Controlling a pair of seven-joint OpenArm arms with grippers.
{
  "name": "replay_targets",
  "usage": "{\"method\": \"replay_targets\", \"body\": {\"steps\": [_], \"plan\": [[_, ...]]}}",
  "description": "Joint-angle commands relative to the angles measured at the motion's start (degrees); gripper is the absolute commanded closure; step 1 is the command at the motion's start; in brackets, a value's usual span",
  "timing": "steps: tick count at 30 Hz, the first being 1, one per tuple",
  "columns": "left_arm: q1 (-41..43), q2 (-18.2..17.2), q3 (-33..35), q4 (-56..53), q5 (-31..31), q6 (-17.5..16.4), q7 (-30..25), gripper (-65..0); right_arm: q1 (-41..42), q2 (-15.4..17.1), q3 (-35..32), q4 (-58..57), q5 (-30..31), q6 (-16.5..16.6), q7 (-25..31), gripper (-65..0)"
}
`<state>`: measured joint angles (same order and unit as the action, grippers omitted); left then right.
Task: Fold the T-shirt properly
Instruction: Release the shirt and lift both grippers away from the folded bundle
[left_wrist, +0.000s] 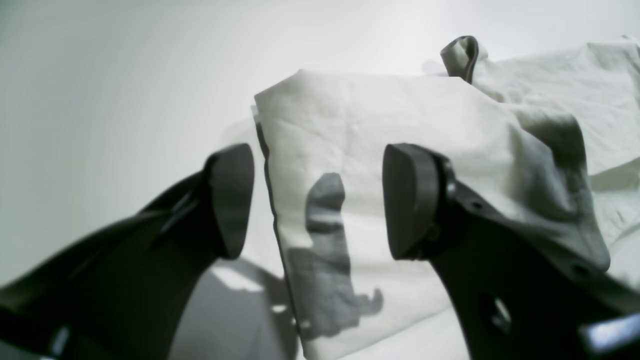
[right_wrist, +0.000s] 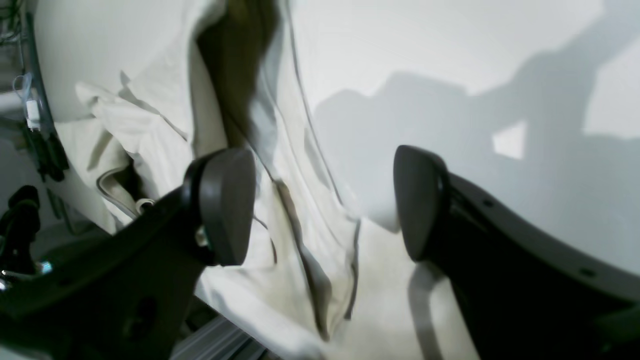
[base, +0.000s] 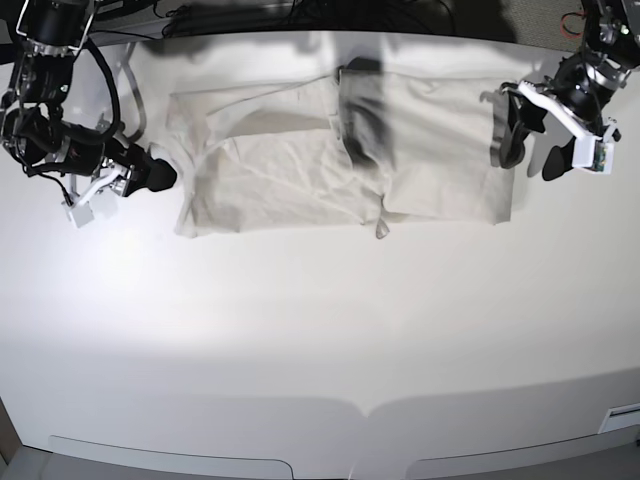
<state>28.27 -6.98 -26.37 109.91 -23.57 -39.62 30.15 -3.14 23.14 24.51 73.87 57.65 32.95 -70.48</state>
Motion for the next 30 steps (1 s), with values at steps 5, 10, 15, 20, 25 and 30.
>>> {"method": "replay_targets", "body": {"steps": [5, 10, 15, 20, 25, 30], "plan": [[0.0, -0.5, -0.3, 1.2, -0.9, -0.4, -1.5, -39.5, 1.1, 0.5, -7.6, 0.4, 0.0, 2.8, 0.0, -43.2], [0.0, -0.5, -0.3, 1.2, -0.9, -0.4, -1.5, -39.5, 1.9, 0.5, -12.3, 0.4, 0.1, 2.6, 0.2, -43.2], [0.0, -0.5, -0.3, 1.2, -0.9, -0.4, -1.5, -39.5, 1.8, 0.0, -13.3, 0.4, 0.0, 2.6, 0.1, -42.7], [0.0, -0.5, -0.3, 1.2, -0.9, -0.4, -1.4, -39.5, 1.8, -1.1, -13.3, 0.4, -0.7, 1.6, -0.1, -27.7], [0.0, -0.5, -0.3, 1.2, -0.9, -0.4, -1.0, -39.5, 1.8, -1.3, -13.3, 0.4, -0.6, 1.1, 1.9, -2.3], [0.0, -0.5, -0.3, 1.2, -0.9, -0.4, -1.0, -39.5, 1.9, -1.2, -12.4, 0.4, -0.6, 3.8, 5.7, 0.0]]}}
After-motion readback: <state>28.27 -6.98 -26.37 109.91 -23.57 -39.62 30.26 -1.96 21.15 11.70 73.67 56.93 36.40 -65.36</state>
